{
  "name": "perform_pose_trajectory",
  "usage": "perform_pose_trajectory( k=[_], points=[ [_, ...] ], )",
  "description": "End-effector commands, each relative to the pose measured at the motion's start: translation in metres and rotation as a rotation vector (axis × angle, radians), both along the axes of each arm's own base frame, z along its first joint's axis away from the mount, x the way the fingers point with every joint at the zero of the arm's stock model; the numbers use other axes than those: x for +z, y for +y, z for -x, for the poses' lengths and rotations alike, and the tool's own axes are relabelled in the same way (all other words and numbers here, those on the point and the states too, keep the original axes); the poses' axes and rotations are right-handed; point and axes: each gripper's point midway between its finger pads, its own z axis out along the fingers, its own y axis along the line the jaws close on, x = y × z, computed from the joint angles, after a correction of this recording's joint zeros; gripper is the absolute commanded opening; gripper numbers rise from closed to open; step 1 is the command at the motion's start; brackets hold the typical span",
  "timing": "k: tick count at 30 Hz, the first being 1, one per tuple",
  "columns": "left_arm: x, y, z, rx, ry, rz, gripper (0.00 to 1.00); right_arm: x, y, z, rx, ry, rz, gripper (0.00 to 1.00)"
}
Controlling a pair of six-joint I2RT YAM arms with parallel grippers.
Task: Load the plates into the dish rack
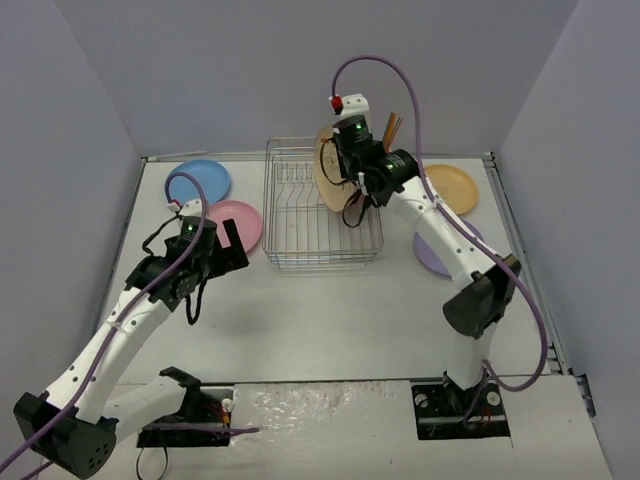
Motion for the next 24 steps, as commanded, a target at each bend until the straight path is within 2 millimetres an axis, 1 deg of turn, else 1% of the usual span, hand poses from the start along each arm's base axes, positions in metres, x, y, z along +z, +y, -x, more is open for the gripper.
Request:
perform_pose_trajectory(
  k=[1,3,5,6,7,10,16,19,24],
  points=[
    [0.012,0.014,-0.016,-0.016,-0.045,-0.013,0.97,0.100,0.002,-0.028,-0.235,-0.353,-0.045,0.00],
    [0.006,0.022,-0.015,-0.004,-0.029,-0.029,0.97,0.099,0.011,-0.035,-0.288,-0.381,-0.033,0.00],
    [0.002,0.028,-0.013,0.006,-0.023,-0.047,0.97,0.092,0.023,-0.042,-0.324,-0.401,-0.001,0.00],
    [-0.001,0.031,-0.012,0.009,-0.016,-0.060,0.97,0.091,0.024,-0.045,-0.352,-0.414,0.006,0.00],
    [-0.004,0.033,-0.011,0.012,-0.011,-0.068,0.97,0.090,0.023,-0.046,-0.388,-0.425,0.013,0.00],
    [-0.011,0.039,-0.008,0.015,-0.002,-0.092,0.97,0.076,0.021,-0.055,-0.455,-0.439,0.068,0.00],
    [-0.030,0.049,-0.004,0.046,0.026,-0.123,0.97,0.067,0.018,-0.064,-0.549,-0.482,0.125,0.00],
    [-0.033,0.048,-0.004,0.047,0.030,-0.122,0.97,0.060,0.017,-0.070,-0.560,-0.488,0.140,0.00],
    [-0.035,0.049,-0.005,0.046,0.032,-0.130,0.97,0.037,0.019,-0.083,-0.558,-0.470,0.171,0.00]
  ],
)
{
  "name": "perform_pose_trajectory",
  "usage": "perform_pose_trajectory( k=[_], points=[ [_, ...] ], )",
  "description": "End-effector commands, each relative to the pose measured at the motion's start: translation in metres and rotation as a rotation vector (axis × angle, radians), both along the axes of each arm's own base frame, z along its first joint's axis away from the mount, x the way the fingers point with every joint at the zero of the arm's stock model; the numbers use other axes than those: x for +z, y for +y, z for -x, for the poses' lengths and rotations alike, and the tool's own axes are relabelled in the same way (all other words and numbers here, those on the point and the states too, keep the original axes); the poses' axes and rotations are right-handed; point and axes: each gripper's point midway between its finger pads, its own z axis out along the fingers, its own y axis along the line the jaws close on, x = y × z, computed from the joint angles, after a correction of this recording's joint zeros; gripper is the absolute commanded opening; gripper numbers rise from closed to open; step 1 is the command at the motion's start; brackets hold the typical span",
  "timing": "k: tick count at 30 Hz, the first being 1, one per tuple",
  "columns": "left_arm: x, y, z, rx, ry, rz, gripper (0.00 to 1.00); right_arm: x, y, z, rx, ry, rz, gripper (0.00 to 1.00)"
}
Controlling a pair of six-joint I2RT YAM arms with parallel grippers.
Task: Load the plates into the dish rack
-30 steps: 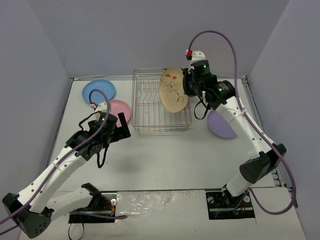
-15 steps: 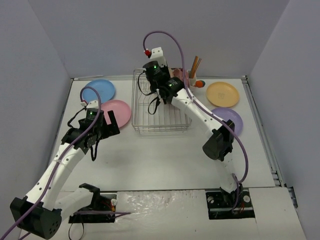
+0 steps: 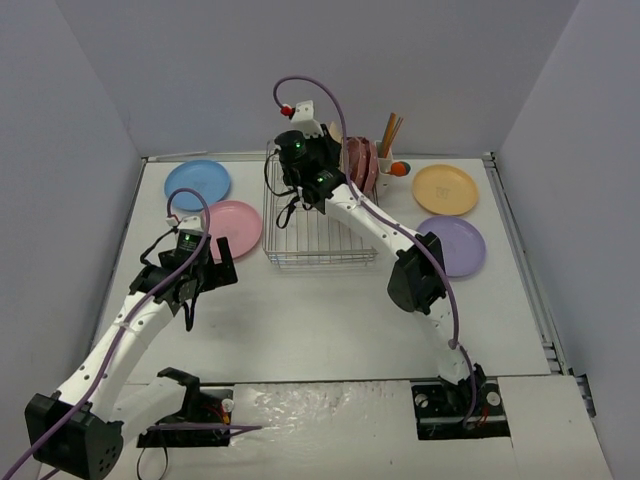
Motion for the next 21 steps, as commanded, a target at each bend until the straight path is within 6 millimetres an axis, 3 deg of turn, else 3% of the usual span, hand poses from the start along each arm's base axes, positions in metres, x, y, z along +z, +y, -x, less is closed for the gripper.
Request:
perform_pose_trajectory(
  k=[1,10,21],
  points=[
    [0.020,0.002,-0.016,0.005,-0.087,-0.005,0.97,0.060,-0.019,-0.003,-0.114,-0.210,-0.153,0.00],
    [0.022,0.001,-0.015,-0.003,-0.093,-0.002,0.97,0.011,-0.019,-0.037,-0.022,-0.155,-0.189,0.00],
    [0.023,-0.001,-0.015,-0.017,-0.097,0.007,0.97,-0.025,-0.006,-0.067,0.146,-0.119,-0.151,0.00]
  ],
)
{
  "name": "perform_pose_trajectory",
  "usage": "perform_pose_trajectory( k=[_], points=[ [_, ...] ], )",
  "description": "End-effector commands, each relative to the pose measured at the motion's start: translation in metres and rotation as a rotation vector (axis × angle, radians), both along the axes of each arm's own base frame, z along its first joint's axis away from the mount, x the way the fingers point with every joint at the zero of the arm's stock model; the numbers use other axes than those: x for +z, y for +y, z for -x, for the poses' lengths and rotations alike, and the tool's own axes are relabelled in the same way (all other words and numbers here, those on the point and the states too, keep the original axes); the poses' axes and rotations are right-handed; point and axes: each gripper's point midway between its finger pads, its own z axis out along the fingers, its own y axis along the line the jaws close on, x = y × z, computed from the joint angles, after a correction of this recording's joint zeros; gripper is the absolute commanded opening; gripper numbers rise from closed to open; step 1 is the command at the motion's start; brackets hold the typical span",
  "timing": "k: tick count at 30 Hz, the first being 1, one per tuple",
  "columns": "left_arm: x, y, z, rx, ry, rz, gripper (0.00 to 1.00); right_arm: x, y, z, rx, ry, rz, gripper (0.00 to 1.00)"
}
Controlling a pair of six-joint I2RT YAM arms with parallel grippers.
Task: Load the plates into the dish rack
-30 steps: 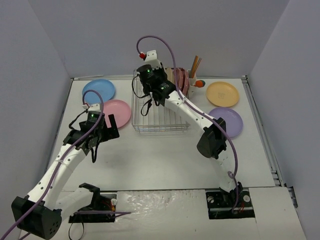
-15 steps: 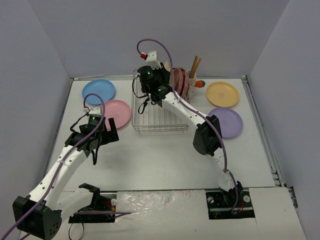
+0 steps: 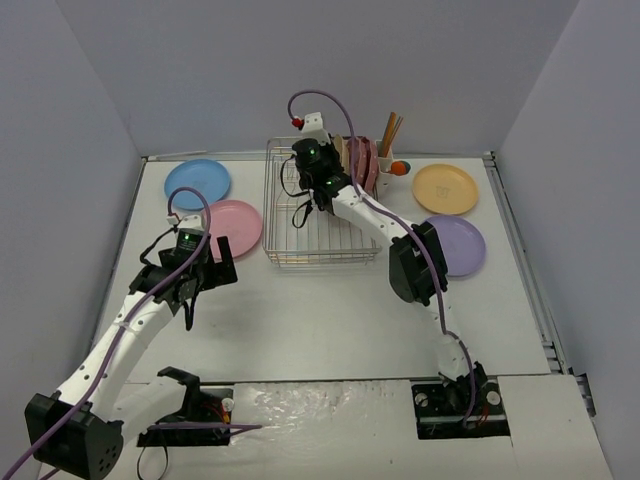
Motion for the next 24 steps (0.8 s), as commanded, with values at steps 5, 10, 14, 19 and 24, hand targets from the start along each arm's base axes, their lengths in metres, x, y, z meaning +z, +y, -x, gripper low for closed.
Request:
perform_pose_trajectory(
  k=[5,10,14,19,24],
  points=[
    [0.021,-0.003,-0.012,-0.013,-0.086,0.018,0.97,0.030,0.005,-0.022,0.045,-0.134,-0.065,0.00],
    [0.020,-0.005,-0.013,-0.030,-0.080,0.022,0.97,0.032,0.009,-0.016,0.066,-0.119,-0.073,0.26],
    [0.020,-0.008,-0.016,-0.048,-0.072,0.020,0.97,0.055,0.014,-0.006,0.111,-0.124,-0.112,0.47],
    [0.022,-0.011,-0.019,-0.070,-0.067,0.021,0.97,0.099,0.014,0.018,0.187,-0.152,-0.177,0.69],
    [0.032,-0.014,-0.027,-0.116,-0.100,0.003,0.95,0.159,0.009,0.055,0.296,-0.194,-0.278,0.86]
  ],
)
